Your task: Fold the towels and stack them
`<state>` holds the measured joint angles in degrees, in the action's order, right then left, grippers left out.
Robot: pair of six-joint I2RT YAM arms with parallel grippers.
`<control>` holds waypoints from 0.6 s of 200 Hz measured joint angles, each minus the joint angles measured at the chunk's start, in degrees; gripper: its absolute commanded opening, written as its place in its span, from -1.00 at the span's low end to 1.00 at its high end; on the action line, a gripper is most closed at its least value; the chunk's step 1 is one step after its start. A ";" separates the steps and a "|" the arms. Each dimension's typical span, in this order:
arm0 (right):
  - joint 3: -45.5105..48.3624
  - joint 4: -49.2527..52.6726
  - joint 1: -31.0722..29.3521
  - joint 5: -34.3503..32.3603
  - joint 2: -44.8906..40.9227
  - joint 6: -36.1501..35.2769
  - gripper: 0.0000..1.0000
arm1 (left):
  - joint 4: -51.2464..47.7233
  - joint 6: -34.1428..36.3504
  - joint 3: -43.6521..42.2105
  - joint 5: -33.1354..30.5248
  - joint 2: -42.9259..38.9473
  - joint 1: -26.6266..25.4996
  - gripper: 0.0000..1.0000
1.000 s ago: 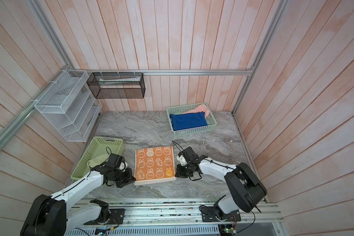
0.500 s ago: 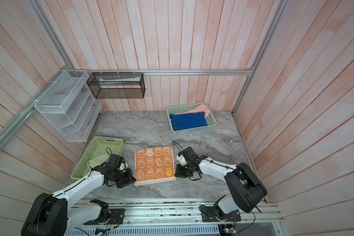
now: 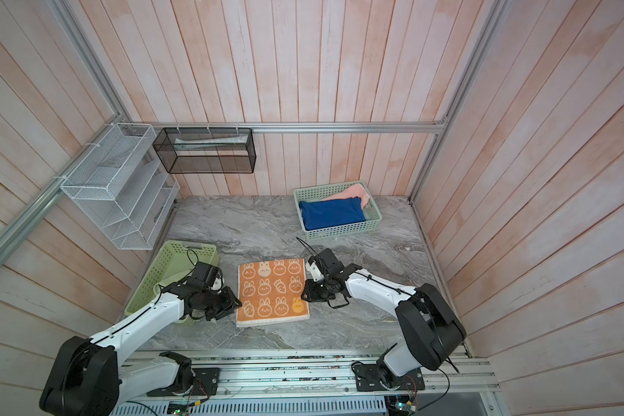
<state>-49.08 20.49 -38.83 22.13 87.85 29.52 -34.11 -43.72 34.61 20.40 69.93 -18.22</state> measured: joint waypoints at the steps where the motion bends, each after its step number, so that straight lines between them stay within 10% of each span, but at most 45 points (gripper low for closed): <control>1: -0.15 0.00 -0.13 -0.11 0.20 0.00 -0.40 | 0.11 0.02 0.09 -0.04 0.24 -0.13 -0.24; 120: 7.32 -3.89 -5.57 -1.31 0.79 2.62 -0.68 | 6.75 -2.45 -0.04 -1.99 7.41 -13.81 -0.27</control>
<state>-41.76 16.60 -44.40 20.82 88.64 32.14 -27.35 -46.17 34.57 18.41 77.34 -32.03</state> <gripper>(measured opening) 0.160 0.365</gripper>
